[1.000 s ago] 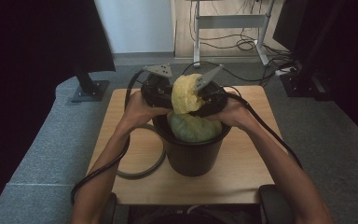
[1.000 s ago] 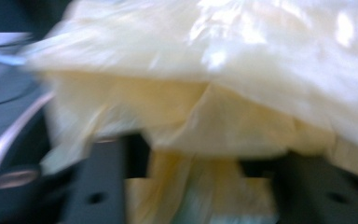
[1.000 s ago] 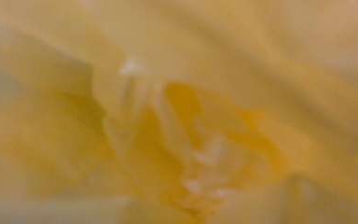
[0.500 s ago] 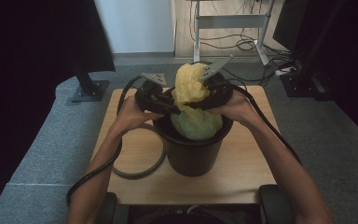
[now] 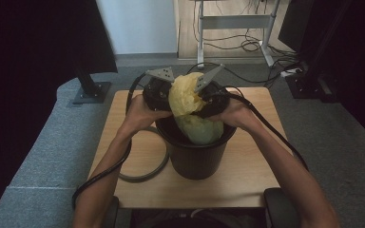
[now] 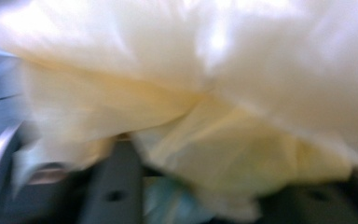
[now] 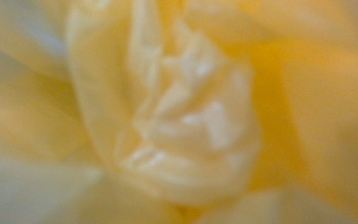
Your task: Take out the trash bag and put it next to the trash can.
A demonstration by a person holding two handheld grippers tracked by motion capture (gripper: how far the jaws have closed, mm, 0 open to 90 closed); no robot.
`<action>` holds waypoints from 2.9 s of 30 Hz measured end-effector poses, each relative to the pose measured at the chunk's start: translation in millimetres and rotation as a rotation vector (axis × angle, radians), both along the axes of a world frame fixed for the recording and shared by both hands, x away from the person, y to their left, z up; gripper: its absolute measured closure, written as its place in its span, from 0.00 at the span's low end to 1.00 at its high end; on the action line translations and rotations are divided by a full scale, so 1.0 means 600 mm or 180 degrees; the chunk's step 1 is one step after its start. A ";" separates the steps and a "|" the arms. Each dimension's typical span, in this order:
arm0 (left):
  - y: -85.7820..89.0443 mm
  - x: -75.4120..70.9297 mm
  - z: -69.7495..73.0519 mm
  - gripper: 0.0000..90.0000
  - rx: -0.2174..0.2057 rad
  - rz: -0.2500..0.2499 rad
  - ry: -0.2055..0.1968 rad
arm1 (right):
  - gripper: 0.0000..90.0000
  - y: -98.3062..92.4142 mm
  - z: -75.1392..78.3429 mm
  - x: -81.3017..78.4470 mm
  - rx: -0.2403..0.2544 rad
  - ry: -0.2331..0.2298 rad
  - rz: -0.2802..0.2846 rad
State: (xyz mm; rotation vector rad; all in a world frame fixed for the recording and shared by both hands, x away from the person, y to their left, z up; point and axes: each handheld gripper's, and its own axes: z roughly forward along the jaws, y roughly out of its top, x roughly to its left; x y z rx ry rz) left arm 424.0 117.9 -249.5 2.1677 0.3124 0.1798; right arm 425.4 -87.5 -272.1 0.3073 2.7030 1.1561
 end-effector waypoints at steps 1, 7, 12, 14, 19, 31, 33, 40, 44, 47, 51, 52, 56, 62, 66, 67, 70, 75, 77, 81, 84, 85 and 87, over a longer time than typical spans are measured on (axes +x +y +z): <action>0.000 0.000 0.000 0.51 0.0000 0.0000 0.0000 | 0.80 0.000 0.000 0.000 0.0000 0.0000 0.0000; 0.038 0.002 -0.002 0.22 0.0019 0.0183 0.0024 | 0.81 -0.015 0.009 0.012 0.0026 0.0046 -0.0117; 0.062 0.005 -0.016 0.15 0.0078 0.0327 0.0049 | 0.81 -0.029 0.023 0.020 0.0073 0.0054 -0.0202; 0.073 0.005 -0.022 0.11 0.0062 0.0384 0.0056 | 0.81 -0.034 0.031 0.022 0.0092 0.0041 -0.0221; 0.099 0.004 -0.036 0.00 0.0073 0.0537 -0.0029 | 0.81 -0.042 0.049 0.022 0.0108 0.0008 -0.0237; 0.161 0.003 -0.074 0.00 -0.0014 0.0775 0.0035 | 0.81 -0.052 0.093 0.021 0.0121 -0.0045 -0.0285; 0.172 0.002 -0.081 0.00 -0.0047 0.0813 0.0054 | 0.81 -0.053 0.101 0.020 0.0128 -0.0064 -0.0298; 0.203 0.000 -0.120 0.00 -0.0042 0.0990 0.0135 | 0.81 -0.059 0.128 0.017 0.0119 -0.0129 -0.0367; 0.215 -0.001 -0.146 0.00 0.0007 0.1112 0.0174 | 0.81 -0.068 0.142 0.017 0.0116 -0.0161 -0.0441; 0.221 -0.001 -0.167 0.00 -0.0026 0.1155 0.0239 | 0.81 -0.075 0.152 0.017 0.0126 -0.0186 -0.0500; 0.223 -0.004 -0.192 0.00 -0.0022 0.1212 0.0246 | 0.81 -0.085 0.162 0.019 0.0100 -0.0223 -0.0579; 0.224 -0.005 -0.197 0.00 -0.0048 0.1210 0.0244 | 0.81 -0.088 0.165 0.019 0.0098 -0.0231 -0.0596; 0.227 -0.008 -0.220 0.00 -0.0103 0.1248 0.0274 | 0.81 -0.100 0.172 0.022 0.0092 -0.0265 -0.0682; 0.228 -0.014 -0.259 0.00 -0.0079 0.1325 0.0281 | 0.81 -0.122 0.181 0.025 0.0058 -0.0307 -0.0823; 0.228 -0.021 -0.285 0.00 -0.0043 0.1401 0.0278 | 0.81 -0.140 0.183 0.028 0.0056 -0.0342 -0.0945; 0.229 -0.022 -0.292 0.00 -0.0059 0.1405 0.0287 | 0.81 -0.144 0.183 0.028 0.0060 -0.0356 -0.0985; 0.234 -0.027 -0.311 0.00 -0.0096 0.1482 0.0287 | 0.80 -0.160 0.181 0.030 0.0038 -0.0393 -0.1088; 0.240 -0.034 -0.335 0.00 -0.0089 0.1552 0.0314 | 0.81 -0.188 0.169 0.035 0.0038 -0.0420 -0.1276; 0.240 -0.037 -0.343 0.00 -0.0072 0.1575 0.0306 | 0.80 -0.199 0.161 0.037 0.0050 -0.0405 -0.1337; 0.242 -0.043 -0.357 0.00 -0.0071 0.1608 0.0300 | 0.80 -0.221 0.141 0.042 0.0064 -0.0393 -0.1450; 0.242 -0.047 -0.368 0.00 -0.0079 0.1631 0.0289 | 0.80 -0.241 0.121 0.047 0.0109 -0.0379 -0.1541; 0.241 -0.048 -0.371 0.00 -0.0067 0.1645 0.0283 | 0.80 -0.248 0.114 0.048 0.0124 -0.0375 -0.1580; 0.241 -0.050 -0.378 0.00 -0.0061 0.1650 0.0281 | 0.80 -0.261 0.097 0.052 0.0143 -0.0348 -0.1643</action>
